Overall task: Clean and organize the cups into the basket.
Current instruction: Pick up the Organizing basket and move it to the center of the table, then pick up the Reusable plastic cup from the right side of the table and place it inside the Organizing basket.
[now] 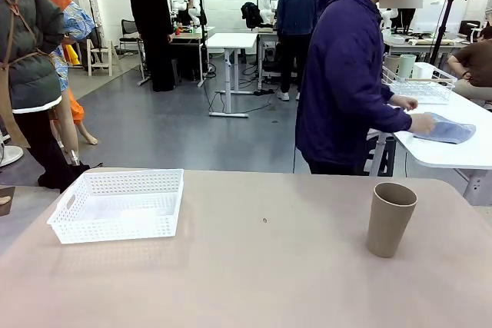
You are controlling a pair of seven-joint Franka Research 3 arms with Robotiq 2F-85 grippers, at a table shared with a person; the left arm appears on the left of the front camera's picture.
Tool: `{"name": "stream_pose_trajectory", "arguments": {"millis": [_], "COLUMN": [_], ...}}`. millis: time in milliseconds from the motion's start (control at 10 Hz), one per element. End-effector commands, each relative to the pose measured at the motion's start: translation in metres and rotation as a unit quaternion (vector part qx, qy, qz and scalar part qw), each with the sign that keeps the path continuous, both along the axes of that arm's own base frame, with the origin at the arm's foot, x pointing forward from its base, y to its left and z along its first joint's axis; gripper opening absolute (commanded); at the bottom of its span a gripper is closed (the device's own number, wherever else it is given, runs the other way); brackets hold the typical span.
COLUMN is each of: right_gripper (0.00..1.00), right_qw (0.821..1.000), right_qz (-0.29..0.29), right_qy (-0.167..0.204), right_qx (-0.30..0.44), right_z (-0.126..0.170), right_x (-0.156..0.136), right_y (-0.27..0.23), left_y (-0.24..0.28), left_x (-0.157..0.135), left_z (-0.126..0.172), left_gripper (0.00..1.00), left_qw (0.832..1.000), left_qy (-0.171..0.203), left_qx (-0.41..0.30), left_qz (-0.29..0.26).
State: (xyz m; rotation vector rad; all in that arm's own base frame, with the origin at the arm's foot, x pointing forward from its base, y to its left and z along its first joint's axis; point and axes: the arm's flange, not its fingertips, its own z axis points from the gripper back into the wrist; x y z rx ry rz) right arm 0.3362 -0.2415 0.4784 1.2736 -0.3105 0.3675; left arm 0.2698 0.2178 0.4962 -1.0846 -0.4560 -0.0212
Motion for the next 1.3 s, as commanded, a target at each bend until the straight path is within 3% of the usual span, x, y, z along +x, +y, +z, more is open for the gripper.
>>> {"name": "stream_pose_trajectory", "arguments": {"millis": [0, 100, 400, 500, 700, 900, 1200], "right_gripper": [1.00, 1.00, 1.00, 1.00, 1.00, 1.00, 1.00], "right_qw": [0.978, 0.965, 0.940, 0.937, 0.941, 0.940, 0.940], "right_qz": [0.082, 0.091, 0.053, 0.041, 0.035, 0.050, 0.050], "right_qy": [-0.184, -0.228, -0.311, -0.325, -0.317, -0.312, -0.312], "right_qx": [-0.060, -0.092, -0.129, -0.125, -0.111, -0.128, -0.128], "right_z": [-0.010, -0.015, -0.026, -0.030, -0.035, -0.027, -0.027], "right_x": [0.008, 0.014, 0.021, 0.022, 0.019, 0.028, 0.028], "right_y": [0.005, 0.009, 0.016, 0.017, 0.017, 0.010, 0.010], "left_y": [-0.021, -0.032, -0.070, -0.084, -0.104, -0.120, -0.148], "left_x": [0.004, 0.014, 0.042, 0.055, 0.078, 0.101, 0.133], "left_z": [0.028, 0.041, 0.044, 0.035, 0.015, -0.005, -0.028], "left_gripper": [1.00, 1.00, 1.00, 1.00, 1.00, 1.00, 1.00], "left_qw": [0.986, 0.971, 0.904, 0.877, 0.844, 0.842, 0.838], "left_qy": [-0.014, 0.003, 0.062, 0.080, 0.105, 0.117, 0.094], "left_qx": [0.168, 0.238, 0.423, 0.474, 0.525, 0.526, 0.531], "left_qz": [-0.002, 0.002, 0.014, 0.021, 0.030, 0.041, 0.084]}}
